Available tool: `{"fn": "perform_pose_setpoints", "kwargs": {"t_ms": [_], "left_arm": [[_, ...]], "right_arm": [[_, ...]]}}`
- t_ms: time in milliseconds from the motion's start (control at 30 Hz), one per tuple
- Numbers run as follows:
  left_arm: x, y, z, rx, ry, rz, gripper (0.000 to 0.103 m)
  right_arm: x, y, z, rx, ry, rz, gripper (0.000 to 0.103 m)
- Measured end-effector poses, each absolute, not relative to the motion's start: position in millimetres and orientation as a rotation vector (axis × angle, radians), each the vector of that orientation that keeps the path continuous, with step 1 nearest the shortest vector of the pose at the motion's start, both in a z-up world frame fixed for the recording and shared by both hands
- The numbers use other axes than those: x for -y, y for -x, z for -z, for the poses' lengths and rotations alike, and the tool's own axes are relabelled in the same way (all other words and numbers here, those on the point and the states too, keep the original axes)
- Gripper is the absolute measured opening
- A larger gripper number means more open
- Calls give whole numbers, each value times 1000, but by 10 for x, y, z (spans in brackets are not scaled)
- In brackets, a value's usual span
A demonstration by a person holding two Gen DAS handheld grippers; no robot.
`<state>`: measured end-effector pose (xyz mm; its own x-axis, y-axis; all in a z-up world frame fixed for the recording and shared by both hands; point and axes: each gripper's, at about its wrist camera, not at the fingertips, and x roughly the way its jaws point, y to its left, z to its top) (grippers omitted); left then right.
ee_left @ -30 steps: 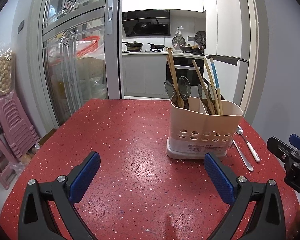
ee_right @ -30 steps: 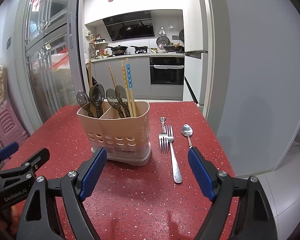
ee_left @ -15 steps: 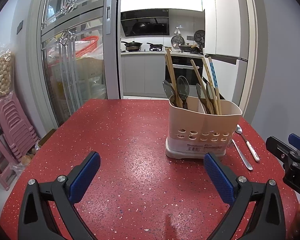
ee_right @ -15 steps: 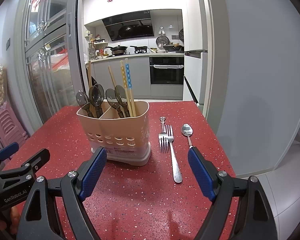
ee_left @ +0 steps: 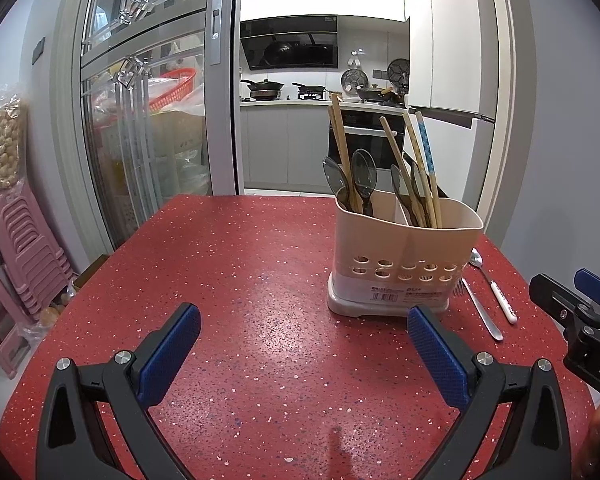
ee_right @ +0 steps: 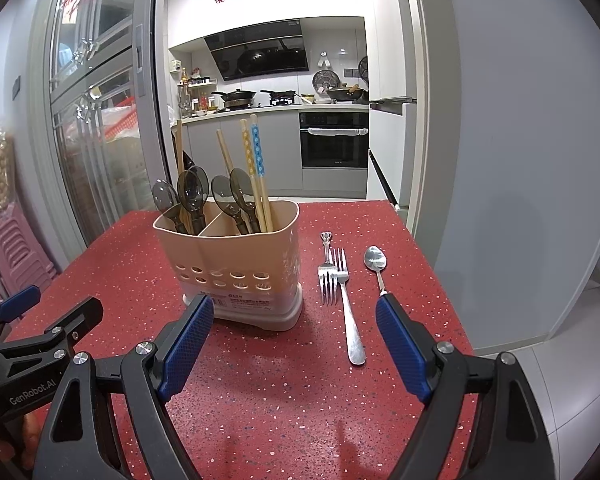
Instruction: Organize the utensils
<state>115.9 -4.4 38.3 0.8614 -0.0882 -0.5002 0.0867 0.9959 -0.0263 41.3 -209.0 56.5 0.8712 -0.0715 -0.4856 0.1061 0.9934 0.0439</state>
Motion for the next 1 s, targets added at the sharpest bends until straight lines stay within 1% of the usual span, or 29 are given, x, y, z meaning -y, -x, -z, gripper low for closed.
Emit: {"fn": "perform_pose_setpoints", "kwargs": {"t_ms": [1000], "left_arm": [[28,-1185,-373,-535,17,93,103]], "right_arm": [[2052,-440,-538,-512,-71,89,86]]}}
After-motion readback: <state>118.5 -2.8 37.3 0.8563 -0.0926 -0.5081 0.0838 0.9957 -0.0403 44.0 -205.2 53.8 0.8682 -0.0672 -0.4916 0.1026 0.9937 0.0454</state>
